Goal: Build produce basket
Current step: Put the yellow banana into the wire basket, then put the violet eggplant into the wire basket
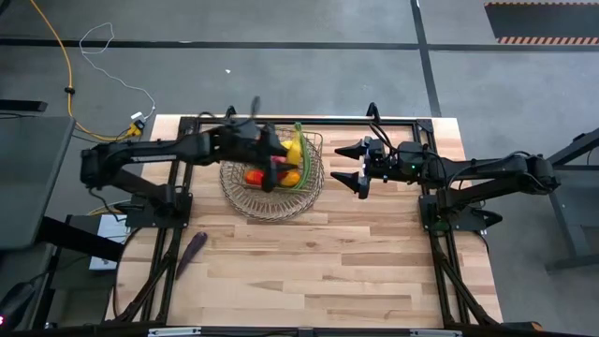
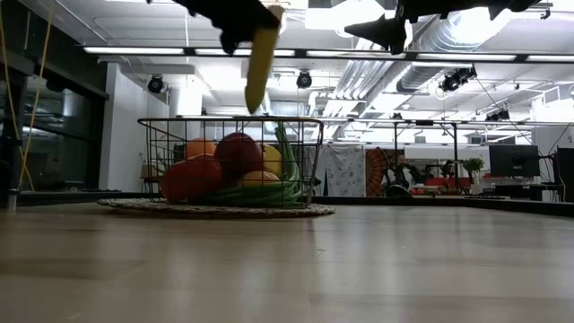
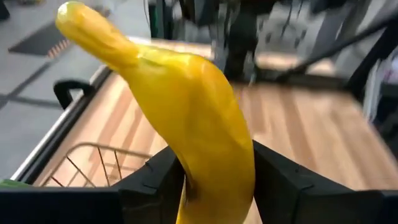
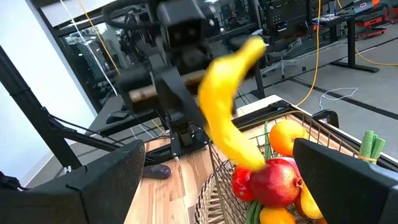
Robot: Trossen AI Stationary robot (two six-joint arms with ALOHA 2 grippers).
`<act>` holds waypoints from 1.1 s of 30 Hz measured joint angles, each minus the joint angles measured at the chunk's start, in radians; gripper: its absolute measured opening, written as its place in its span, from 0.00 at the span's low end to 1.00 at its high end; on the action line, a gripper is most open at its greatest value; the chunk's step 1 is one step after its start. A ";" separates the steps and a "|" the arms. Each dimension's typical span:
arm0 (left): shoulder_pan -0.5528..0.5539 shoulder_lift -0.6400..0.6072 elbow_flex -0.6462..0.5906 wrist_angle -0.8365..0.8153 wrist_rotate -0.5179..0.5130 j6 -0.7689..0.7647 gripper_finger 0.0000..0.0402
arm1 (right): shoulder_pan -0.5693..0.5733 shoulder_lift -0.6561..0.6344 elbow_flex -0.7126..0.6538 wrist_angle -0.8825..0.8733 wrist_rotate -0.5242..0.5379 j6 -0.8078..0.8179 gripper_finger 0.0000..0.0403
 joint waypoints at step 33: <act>0.024 -0.176 0.054 -0.117 0.052 -0.029 0.59 | 0.000 0.000 0.000 -0.001 0.005 0.000 0.99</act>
